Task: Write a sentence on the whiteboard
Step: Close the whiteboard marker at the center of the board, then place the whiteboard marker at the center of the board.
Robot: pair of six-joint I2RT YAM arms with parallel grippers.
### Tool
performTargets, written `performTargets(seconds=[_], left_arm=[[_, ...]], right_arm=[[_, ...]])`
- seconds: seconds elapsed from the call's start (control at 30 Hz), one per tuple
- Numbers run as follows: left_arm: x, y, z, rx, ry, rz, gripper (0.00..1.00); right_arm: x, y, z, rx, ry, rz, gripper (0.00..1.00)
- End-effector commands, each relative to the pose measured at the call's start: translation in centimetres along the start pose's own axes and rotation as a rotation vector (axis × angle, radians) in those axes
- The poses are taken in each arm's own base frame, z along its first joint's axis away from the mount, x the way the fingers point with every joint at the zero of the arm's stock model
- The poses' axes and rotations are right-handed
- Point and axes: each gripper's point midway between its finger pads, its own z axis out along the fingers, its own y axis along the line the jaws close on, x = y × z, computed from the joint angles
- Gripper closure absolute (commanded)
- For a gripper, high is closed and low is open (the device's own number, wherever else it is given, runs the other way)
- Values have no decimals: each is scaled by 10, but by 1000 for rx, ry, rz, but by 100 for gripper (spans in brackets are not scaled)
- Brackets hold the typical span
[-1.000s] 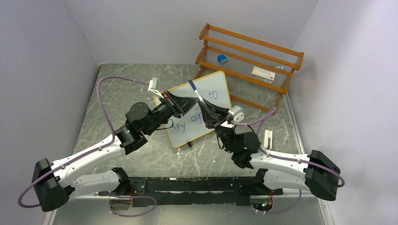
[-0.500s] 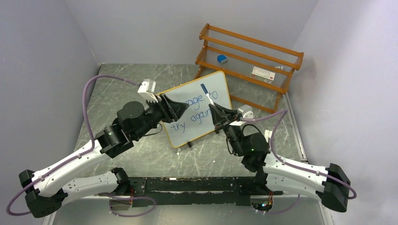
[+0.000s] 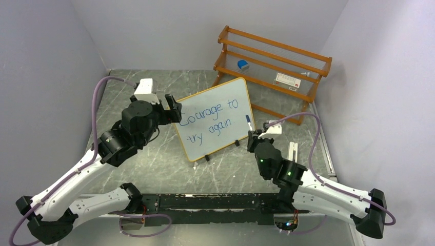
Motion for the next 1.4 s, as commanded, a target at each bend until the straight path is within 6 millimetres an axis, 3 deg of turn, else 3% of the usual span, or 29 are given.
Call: performTargets(seconds=[0.0, 0.23, 0.33, 0.67, 0.9, 1.0, 1.1, 1.27, 1.37], left_arm=[[-14, 46, 2, -157, -17, 106, 4], [-22, 85, 0, -259, -67, 96, 3], [-21, 96, -5, -282, -82, 99, 2], [-17, 123, -32, -344, -161, 109, 2], [-16, 137, -46, -383, -208, 92, 3], [-17, 141, -51, -393, -227, 82, 2], [-18, 142, -54, -396, -240, 77, 3], [-18, 144, -57, -396, -244, 72, 3], [-17, 145, -59, -400, -246, 66, 2]], right_arm=[[26, -50, -12, 257, 89, 25, 100], [56, -89, -20, 489, 157, 47, 100], [62, -93, -18, 528, 185, 36, 100], [114, -94, -14, 595, 289, 143, 100], [139, -105, -18, 640, 309, 147, 100], [145, -105, -20, 658, 331, 146, 95], [148, -106, -23, 673, 349, 148, 82], [161, -102, -27, 657, 399, 172, 72], [158, -98, -28, 640, 400, 175, 63]])
